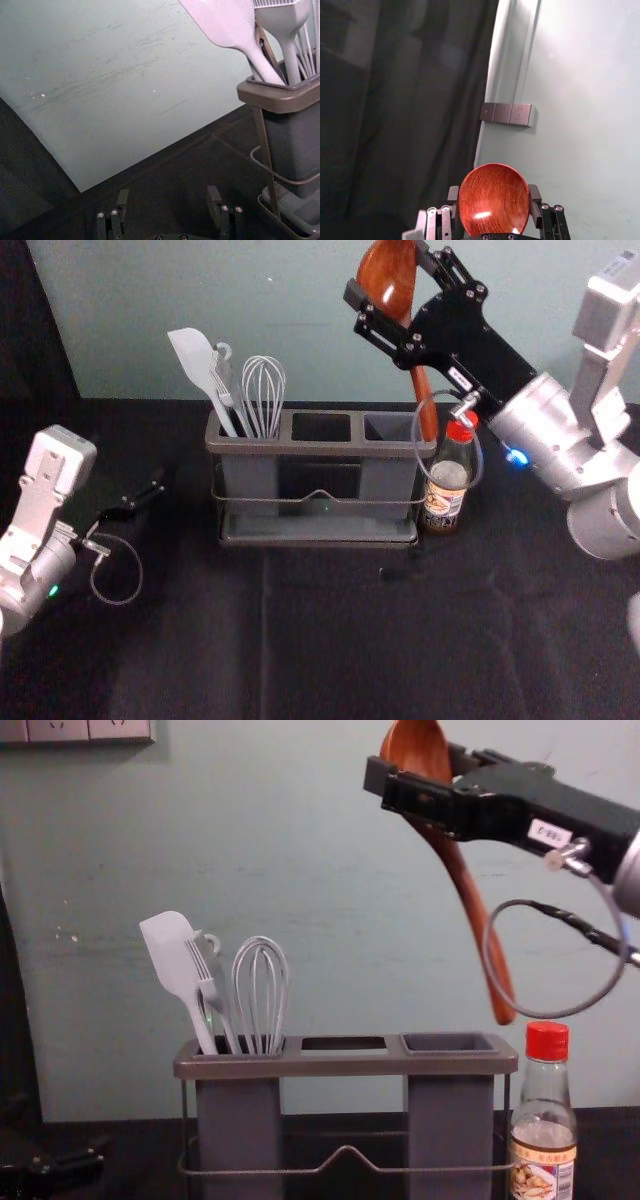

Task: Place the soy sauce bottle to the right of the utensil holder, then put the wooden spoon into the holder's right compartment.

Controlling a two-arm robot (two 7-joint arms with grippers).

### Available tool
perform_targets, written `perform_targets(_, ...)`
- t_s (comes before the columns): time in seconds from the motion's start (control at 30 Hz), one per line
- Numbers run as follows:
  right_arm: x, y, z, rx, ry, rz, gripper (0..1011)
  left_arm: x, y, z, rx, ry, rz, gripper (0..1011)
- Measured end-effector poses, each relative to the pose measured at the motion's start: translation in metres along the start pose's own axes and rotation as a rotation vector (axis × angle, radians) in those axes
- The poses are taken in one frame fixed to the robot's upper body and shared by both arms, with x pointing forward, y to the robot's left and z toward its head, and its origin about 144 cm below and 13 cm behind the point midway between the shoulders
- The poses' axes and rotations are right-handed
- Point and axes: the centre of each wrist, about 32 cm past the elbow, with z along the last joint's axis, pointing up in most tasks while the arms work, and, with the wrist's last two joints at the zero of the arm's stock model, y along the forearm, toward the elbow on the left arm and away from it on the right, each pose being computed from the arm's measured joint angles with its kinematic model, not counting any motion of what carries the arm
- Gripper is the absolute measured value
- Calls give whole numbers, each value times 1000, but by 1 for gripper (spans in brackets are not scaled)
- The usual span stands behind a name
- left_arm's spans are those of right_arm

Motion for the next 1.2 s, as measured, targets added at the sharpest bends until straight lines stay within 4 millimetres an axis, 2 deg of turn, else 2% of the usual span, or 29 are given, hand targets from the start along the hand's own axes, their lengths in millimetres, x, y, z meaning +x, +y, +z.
perform_targets(0.3,3,16,-35,105,64,-50,837,0,0,0,0,0,0,1000)
perform_targets(0.57,2,19,-53,128,109,-111,838,0,0,0,0,0,0,1000)
perform_targets(0.93,-4,17,-78,160,134,-161,838,0,0,0,0,0,0,1000)
perform_targets(1.2,-17,8,-95,156,145,-186,838,0,0,0,0,0,0,1000)
